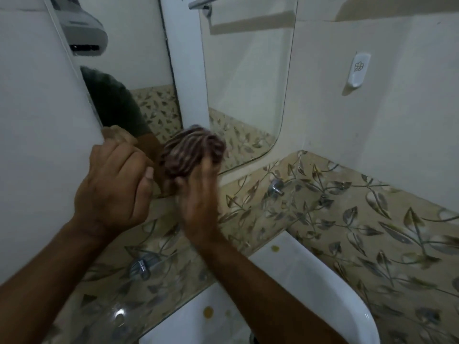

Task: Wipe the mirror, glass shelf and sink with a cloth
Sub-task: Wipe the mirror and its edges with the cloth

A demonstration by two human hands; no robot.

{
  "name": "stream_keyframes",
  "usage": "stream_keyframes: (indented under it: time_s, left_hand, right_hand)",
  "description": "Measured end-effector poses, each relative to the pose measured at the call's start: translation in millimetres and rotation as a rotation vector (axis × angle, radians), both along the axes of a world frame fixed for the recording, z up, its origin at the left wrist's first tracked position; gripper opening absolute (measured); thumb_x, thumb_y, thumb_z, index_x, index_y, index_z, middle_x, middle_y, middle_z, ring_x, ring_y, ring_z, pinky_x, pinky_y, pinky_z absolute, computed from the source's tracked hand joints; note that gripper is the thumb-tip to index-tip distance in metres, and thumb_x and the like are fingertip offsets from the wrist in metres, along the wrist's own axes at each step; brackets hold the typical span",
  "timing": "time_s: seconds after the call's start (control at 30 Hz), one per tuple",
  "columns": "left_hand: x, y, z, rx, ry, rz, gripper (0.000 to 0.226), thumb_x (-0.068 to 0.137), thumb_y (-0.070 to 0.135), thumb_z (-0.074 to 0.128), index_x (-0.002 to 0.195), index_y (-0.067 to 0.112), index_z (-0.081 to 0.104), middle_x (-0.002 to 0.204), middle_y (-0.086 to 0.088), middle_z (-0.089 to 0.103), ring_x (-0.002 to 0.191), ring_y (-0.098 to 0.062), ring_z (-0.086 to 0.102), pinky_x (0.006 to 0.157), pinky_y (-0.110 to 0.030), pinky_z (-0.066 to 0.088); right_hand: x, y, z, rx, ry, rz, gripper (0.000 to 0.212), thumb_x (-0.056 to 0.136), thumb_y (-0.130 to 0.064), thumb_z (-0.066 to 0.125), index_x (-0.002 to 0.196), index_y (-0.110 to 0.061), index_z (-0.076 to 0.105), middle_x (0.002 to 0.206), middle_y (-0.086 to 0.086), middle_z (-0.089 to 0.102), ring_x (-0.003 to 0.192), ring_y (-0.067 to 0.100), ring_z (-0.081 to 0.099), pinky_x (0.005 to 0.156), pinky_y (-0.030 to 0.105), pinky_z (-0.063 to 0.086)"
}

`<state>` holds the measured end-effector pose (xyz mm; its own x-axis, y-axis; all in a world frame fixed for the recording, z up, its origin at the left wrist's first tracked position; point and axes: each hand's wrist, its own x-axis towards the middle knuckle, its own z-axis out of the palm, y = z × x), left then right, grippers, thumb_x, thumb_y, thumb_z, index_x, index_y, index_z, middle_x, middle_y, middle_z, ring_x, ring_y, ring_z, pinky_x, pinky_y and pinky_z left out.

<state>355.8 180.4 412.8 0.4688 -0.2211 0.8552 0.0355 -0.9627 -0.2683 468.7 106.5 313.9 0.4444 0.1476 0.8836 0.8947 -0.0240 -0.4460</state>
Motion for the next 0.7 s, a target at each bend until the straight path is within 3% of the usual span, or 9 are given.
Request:
stream_keyframes:
  time_s: [0.03,0.13,0.23,0.33,0.43,0.5,0.57,0.7]
  left_hand:
    - [-0.6,0.3,-0.2,-0.015,-0.002,-0.02,0.033,0.095,0.011,0.041,0.073,-0.004,0.061,0.078,-0.022,0.059,0.074,-0.038,0.051,0.074,-0.049,0.035]
    - [-1.2,2.5,-1.0,-0.04,-0.003,-0.058,0.035,0.095,0.012,0.04,0.074,-0.006,0.062,0.078,-0.023,0.059,0.075,-0.038,0.051,0.076,-0.049,0.037]
    - [-1.7,0.9,0.1,-0.048,-0.023,-0.106,0.035,0.094,0.01,0.04,0.073,-0.006,0.062,0.078,-0.023,0.059,0.075,-0.038,0.051,0.078,-0.048,0.038]
    - [-2.5,1.1,0.4,-0.047,-0.043,-0.13,0.033,0.093,0.008,0.041,0.072,-0.007,0.062,0.077,-0.023,0.06,0.075,-0.039,0.052,0.077,-0.048,0.039]
    - [-1.8,0.5,0.6,-0.043,-0.057,-0.157,0.031,0.093,0.006,0.041,0.071,-0.006,0.061,0.076,-0.022,0.058,0.077,-0.039,0.051,0.077,-0.049,0.04]
    - [-2.5,0.9,0.5,-0.043,-0.056,-0.169,0.03,0.093,0.005,0.041,0.071,-0.006,0.06,0.076,-0.023,0.058,0.077,-0.038,0.05,0.076,-0.049,0.04]
    - [-2.6,2.8,0.6,-0.05,-0.062,-0.155,0.03,0.093,0.006,0.041,0.073,-0.006,0.06,0.077,-0.023,0.058,0.077,-0.035,0.048,0.077,-0.047,0.039]
    - [-4.4,2.1,2.6,-0.096,-0.057,-0.161,0.028,0.092,0.005,0.041,0.075,-0.007,0.06,0.078,-0.023,0.058,0.077,-0.035,0.049,0.076,-0.046,0.039]
  right_hand:
    - [-11.3,3.7,-11.7,-0.084,-0.111,0.047,0.044,0.107,-0.02,0.036,0.148,-0.005,0.032,0.159,0.014,0.023,0.148,0.039,0.025,0.121,0.046,0.028]
    - [-25.9,7.7,-27.7,-0.278,-0.179,0.14,0.053,0.102,-0.011,0.043,0.153,-0.008,0.03,0.165,0.008,0.016,0.153,0.037,0.007,0.124,0.039,0.019]
    - [-24.5,3.8,-27.6,-0.282,-0.299,0.091,0.057,0.101,-0.009,0.048,0.153,-0.009,0.026,0.163,0.003,0.017,0.151,0.046,0.006,0.125,0.043,0.008]
    - [-10.9,-7.8,-17.9,-0.296,-0.42,0.007,0.052,0.097,-0.004,0.056,0.147,-0.005,0.042,0.161,0.007,0.027,0.15,0.047,0.011,0.125,0.049,0.01]
    - [-11.3,-8.6,-0.2,-0.199,-0.204,-0.072,0.05,0.096,-0.004,0.059,0.143,-0.004,0.041,0.159,0.008,0.024,0.146,0.05,0.021,0.125,0.039,0.008]
    - [-25.7,-4.3,6.5,-0.145,-0.134,-0.015,0.048,0.099,-0.005,0.053,0.145,-0.002,0.039,0.158,0.013,0.03,0.147,0.048,0.02,0.125,0.042,0.017]
    - [-43.8,-0.7,1.7,-0.206,-0.22,0.075,0.044,0.099,-0.007,0.053,0.142,0.001,0.048,0.152,0.019,0.041,0.147,0.047,0.022,0.118,0.05,0.032]
    - [-47.3,-15.9,2.3,-0.318,-0.235,0.242,0.037,0.095,-0.005,0.047,0.128,0.004,0.061,0.139,0.024,0.056,0.135,0.05,0.044,0.106,0.055,0.045]
